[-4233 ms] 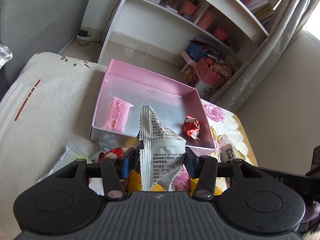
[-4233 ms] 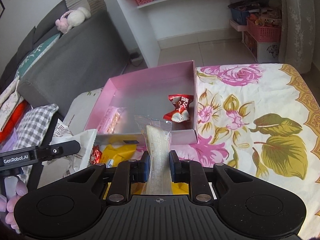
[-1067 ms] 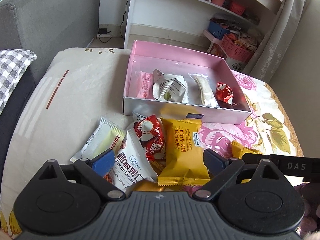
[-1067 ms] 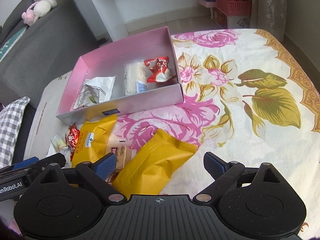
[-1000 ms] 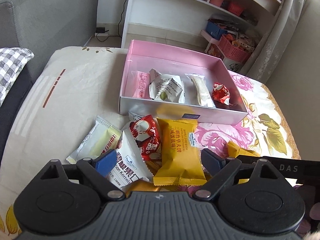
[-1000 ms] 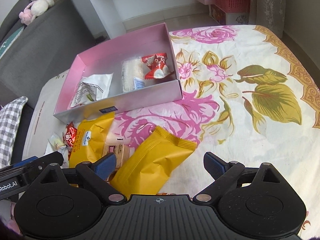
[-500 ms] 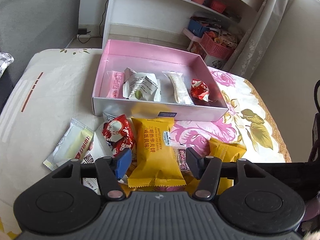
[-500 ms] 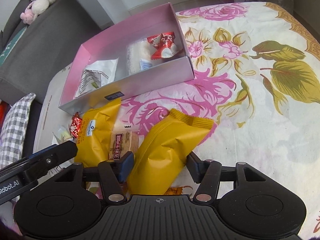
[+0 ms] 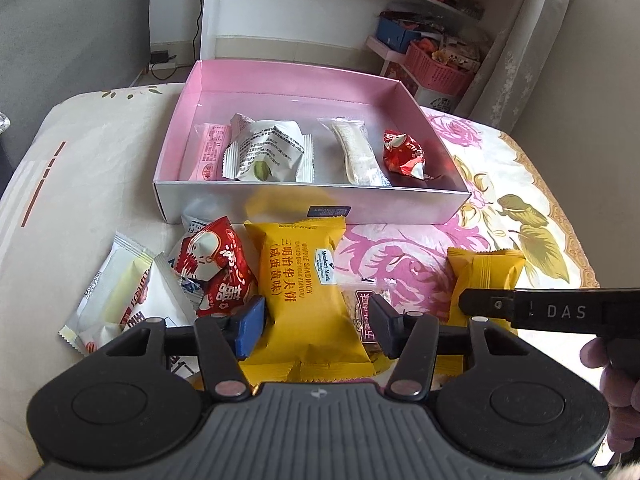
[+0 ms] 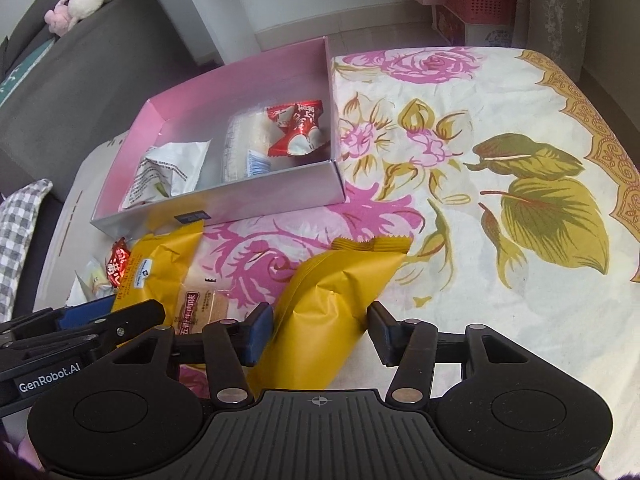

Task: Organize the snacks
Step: 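Grasp a yellow pack with the left tool while the right grasps another yellow pack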

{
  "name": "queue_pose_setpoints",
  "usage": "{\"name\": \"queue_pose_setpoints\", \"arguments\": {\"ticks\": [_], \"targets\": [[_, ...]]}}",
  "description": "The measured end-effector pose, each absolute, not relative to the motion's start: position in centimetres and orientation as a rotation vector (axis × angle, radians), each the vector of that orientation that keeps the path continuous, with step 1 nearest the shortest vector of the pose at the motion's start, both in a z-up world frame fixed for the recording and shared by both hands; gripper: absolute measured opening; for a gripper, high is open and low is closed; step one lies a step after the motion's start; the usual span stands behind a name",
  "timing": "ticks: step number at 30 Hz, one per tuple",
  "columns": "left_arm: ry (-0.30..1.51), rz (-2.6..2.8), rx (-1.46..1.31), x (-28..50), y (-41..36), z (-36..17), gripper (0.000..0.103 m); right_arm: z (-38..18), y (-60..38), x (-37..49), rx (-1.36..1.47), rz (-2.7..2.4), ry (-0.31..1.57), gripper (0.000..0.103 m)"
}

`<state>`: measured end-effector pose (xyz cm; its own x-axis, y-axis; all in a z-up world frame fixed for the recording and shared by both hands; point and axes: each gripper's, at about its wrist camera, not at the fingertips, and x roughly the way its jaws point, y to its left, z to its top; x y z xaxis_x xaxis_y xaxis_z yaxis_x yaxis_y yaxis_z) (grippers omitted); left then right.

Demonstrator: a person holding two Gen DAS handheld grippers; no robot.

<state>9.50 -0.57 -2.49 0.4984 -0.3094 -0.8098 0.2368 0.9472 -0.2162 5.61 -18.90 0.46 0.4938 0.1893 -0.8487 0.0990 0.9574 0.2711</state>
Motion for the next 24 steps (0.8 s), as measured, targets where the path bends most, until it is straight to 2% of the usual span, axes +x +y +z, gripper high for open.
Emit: {"name": "queue_pose_setpoints", "arguments": {"ticks": [1,5,15,18,22,24], "targets": [[0.999,-0.326,-0.077,9.6,-0.7,-2.6,0.051,0.5,-19.0,5.7,0.289,0.046,1.053,0.052],[1.009,-0.299,-0.057,10.1,-0.9,-3.2,0.048,0.4,-19.5,5.7,0.274,0.011,1.058,0.070],[1.001,-0.273,-0.061,10.0,-0.7,-3.3,0.039,-1.0,-18.7,5.8,0.322,0.032,1.116,0.073],[1.002,-0.275,-0.071,10.0,-0.6,-3.2,0.037,-1.0,-18.2,5.7,0.287,0.018,1.108,0.069],[0.996,-0.280,-0.079,9.8,-0.4,-2.8,0.036,-0.9,-17.9,5.5,0.258,0.007,1.095,0.053],[0.993,-0.286,-0.087,9.8,-0.4,-2.5,0.036,-0.7,-18.0,5.4,0.262,0.008,1.091,0.050]]}}
